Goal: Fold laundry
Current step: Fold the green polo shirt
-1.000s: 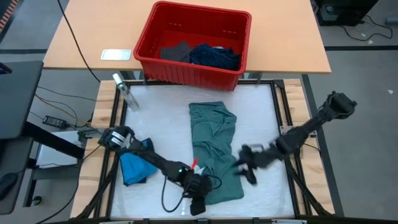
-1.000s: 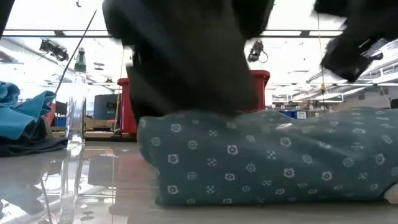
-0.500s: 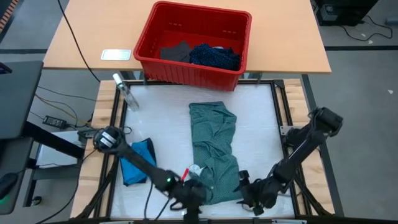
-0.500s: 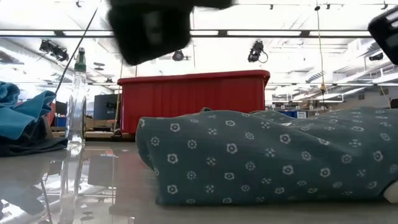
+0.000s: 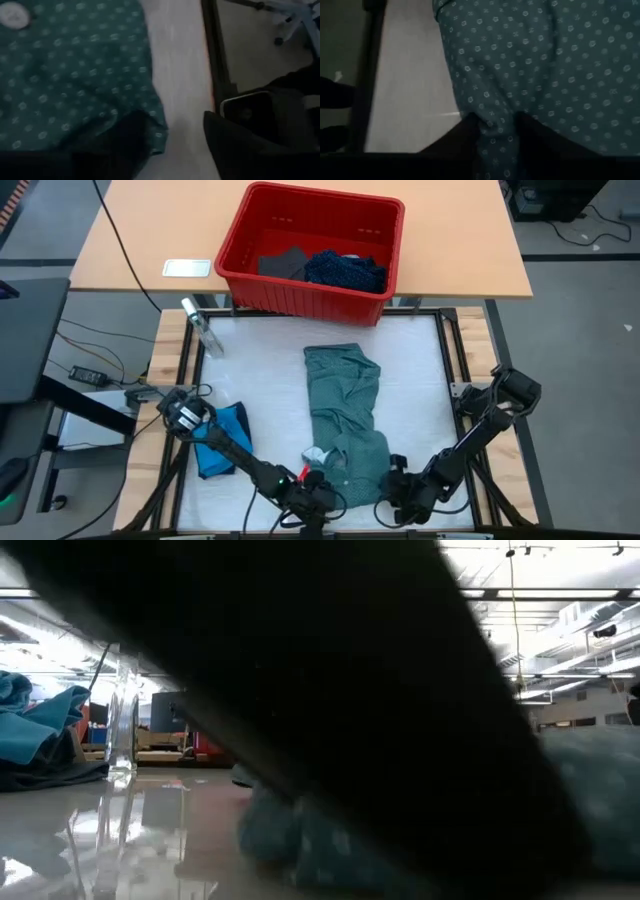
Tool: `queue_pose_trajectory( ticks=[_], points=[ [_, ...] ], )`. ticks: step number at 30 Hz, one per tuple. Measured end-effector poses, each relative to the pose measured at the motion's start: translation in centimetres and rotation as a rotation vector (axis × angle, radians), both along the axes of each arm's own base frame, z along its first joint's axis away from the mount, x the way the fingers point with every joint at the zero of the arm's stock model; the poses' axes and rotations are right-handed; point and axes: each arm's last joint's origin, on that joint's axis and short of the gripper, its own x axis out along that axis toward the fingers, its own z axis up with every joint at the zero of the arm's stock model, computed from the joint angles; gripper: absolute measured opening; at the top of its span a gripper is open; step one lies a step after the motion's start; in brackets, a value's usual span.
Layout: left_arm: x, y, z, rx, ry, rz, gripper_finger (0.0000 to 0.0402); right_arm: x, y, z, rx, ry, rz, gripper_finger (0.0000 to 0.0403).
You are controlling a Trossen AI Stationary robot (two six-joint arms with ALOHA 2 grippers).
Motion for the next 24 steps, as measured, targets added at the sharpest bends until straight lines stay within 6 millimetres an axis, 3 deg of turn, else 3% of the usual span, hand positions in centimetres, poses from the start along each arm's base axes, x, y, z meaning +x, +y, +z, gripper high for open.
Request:
queue_pose_trajectory(
  ticks=[6,9,13,18,21,24],
  points=[
    [0.8,1.2,-0.7,-0.039,0.041,0.138,0.0096,-0.6,0.4,0.6,0.067,0.031,0.006,0.0026],
    [1.2,1.8,-0.4,-0.07,0.056,0.187,0.0022,-0.9,0.6,0.7,0.091,0.054,0.026,0.0016],
    [1.9,1.5,2.2,-0.141,0.047,0.145,0.0007,-1.7,1.4,1.8,0.206,0.095,0.099,0.001],
    [2.6,0.5,9.4,-0.21,-0.03,-0.006,0.0003,-2.5,1.8,6.3,0.404,0.0,0.156,0.001],
    [2.8,1.1,11.9,-0.117,-0.011,-0.051,0.0002,-2.6,0.5,8.7,0.406,-0.091,0.092,0.001],
    [3.5,3.7,13.1,-0.001,0.028,-0.002,0.0002,-2.3,-1.9,9.9,0.333,-0.108,-0.004,0.001]
  ],
)
